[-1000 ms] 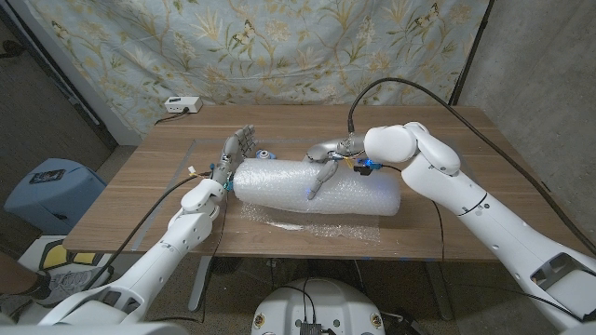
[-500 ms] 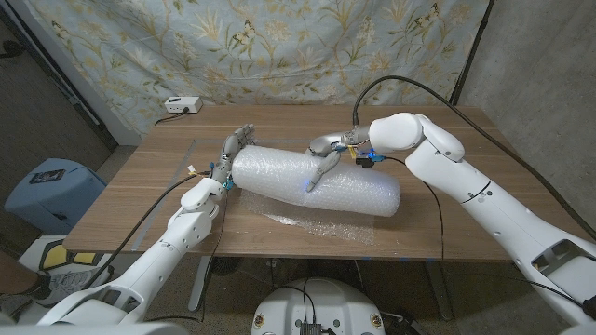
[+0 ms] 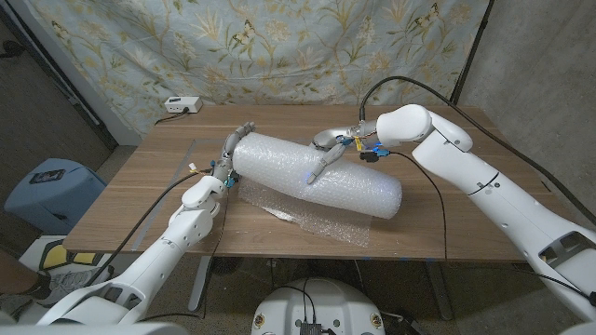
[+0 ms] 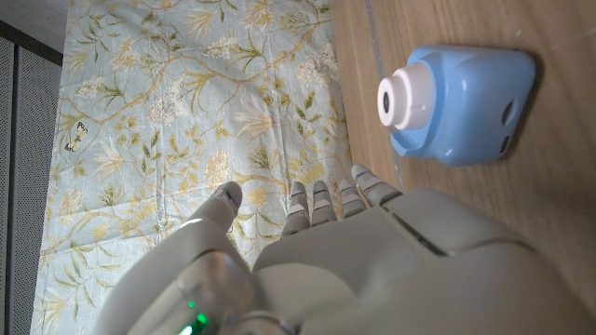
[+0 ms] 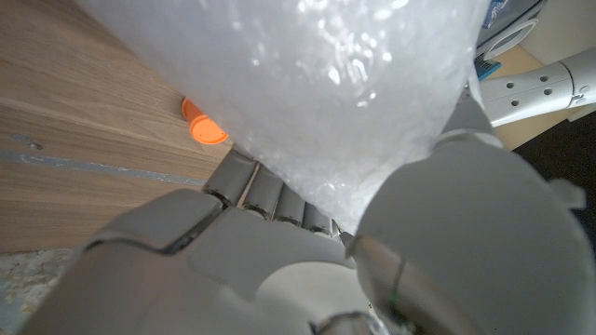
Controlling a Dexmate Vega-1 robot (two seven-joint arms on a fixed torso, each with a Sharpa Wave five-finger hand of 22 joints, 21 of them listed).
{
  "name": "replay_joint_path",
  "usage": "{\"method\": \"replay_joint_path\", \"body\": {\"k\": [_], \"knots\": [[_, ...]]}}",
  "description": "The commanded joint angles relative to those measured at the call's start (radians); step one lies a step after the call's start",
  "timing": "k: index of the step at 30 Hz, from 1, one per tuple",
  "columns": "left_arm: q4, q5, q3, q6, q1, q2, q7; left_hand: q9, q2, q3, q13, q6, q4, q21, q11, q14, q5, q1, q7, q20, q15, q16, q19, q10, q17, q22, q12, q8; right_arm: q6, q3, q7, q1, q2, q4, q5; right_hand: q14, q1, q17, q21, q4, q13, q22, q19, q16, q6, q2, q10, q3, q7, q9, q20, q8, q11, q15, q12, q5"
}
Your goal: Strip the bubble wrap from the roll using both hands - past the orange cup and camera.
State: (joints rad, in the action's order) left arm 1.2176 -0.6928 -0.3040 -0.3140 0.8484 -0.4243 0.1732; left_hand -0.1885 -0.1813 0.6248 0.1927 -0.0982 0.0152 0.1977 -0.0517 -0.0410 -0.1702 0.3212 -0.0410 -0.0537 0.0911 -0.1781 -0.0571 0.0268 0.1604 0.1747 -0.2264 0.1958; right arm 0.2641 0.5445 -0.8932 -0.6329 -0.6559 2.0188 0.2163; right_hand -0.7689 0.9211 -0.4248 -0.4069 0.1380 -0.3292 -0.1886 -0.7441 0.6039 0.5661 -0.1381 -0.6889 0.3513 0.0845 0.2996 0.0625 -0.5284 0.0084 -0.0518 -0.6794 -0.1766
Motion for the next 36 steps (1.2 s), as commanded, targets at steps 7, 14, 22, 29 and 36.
{"method": "replay_joint_path", "body": {"k": [7, 14, 22, 29, 36], "knots": [[0.0, 0.006, -0.013, -0.011, -0.021, 0.003, 0.037, -0.001, 0.021, 0.003, 0.005, -0.005, -0.02, 0.001, 0.002, 0.006, -0.01, 0.016, 0.01, -0.004, -0.002, 0.002, -0.006, 0.005, 0.005, -0.001, 0.003, -0.003, 0.03, -0.016, 0.08, 0.024, -0.044, -0.012, -0.125, -0.042, 0.102, -0.024, -0.006, 0.003, 0.002, -0.001, -0.005, 0.004, 0.015, 0.113, -0.068, -0.005, 0.007, 0.003, -0.004, -0.001, -0.048, -0.167, -0.001, -0.01], [-0.011, 0.002, -0.015, -0.013, -0.035, 0.011, 0.052, 0.0, 0.029, 0.003, 0.004, -0.004, -0.032, 0.0, 0.003, 0.007, -0.012, 0.022, 0.005, -0.006, 0.001, 0.002, -0.007, 0.006, 0.005, -0.002, 0.004, -0.004, 0.042, -0.017, 0.108, 0.04, -0.048, -0.029, -0.141, -0.047, 0.102, -0.028, -0.008, 0.004, 0.001, -0.001, -0.007, 0.003, 0.019, 0.115, -0.074, -0.006, 0.004, 0.004, -0.004, -0.002, -0.049, -0.168, -0.004, -0.011], [-0.017, 0.001, -0.017, -0.003, -0.04, 0.013, 0.05, 0.001, 0.034, 0.002, 0.004, -0.007, -0.045, 0.0, 0.0, 0.007, -0.014, 0.029, 0.004, -0.008, 0.004, 0.002, -0.009, 0.008, 0.005, -0.002, 0.004, -0.003, 0.037, -0.021, 0.12, 0.06, -0.047, -0.077, -0.172, -0.053, 0.108, -0.032, -0.009, 0.008, -0.001, -0.001, -0.007, 0.004, 0.022, 0.119, -0.076, -0.005, 0.005, 0.005, -0.003, -0.002, -0.051, -0.171, -0.006, -0.012], [-0.023, 0.005, -0.019, -0.003, -0.049, 0.016, 0.052, 0.002, 0.035, 0.002, 0.003, -0.008, -0.053, -0.001, 0.002, 0.01, -0.015, 0.033, 0.004, -0.008, 0.004, 0.001, -0.01, 0.013, 0.005, -0.002, 0.003, -0.003, 0.035, -0.037, 0.137, 0.062, -0.054, -0.09, -0.2, -0.053, 0.11, -0.035, -0.01, 0.01, -0.001, -0.001, -0.007, 0.002, 0.025, 0.12, -0.077, -0.006, 0.004, 0.006, -0.002, -0.002, -0.049, -0.17, -0.007, -0.013], [-0.035, 0.009, -0.025, -0.003, -0.061, 0.023, 0.058, 0.002, 0.036, 0.001, 0.003, -0.01, -0.059, -0.001, 0.001, 0.012, -0.015, 0.037, 0.005, -0.009, 0.004, 0.001, -0.011, 0.016, 0.005, -0.002, 0.003, -0.003, 0.05, -0.064, 0.158, 0.049, -0.074, -0.078, -0.228, -0.054, 0.111, -0.038, -0.011, 0.01, -0.002, -0.001, -0.007, -0.002, 0.026, 0.122, -0.081, -0.007, 0.003, 0.007, -0.003, -0.002, -0.049, -0.169, -0.009, -0.013]]}}
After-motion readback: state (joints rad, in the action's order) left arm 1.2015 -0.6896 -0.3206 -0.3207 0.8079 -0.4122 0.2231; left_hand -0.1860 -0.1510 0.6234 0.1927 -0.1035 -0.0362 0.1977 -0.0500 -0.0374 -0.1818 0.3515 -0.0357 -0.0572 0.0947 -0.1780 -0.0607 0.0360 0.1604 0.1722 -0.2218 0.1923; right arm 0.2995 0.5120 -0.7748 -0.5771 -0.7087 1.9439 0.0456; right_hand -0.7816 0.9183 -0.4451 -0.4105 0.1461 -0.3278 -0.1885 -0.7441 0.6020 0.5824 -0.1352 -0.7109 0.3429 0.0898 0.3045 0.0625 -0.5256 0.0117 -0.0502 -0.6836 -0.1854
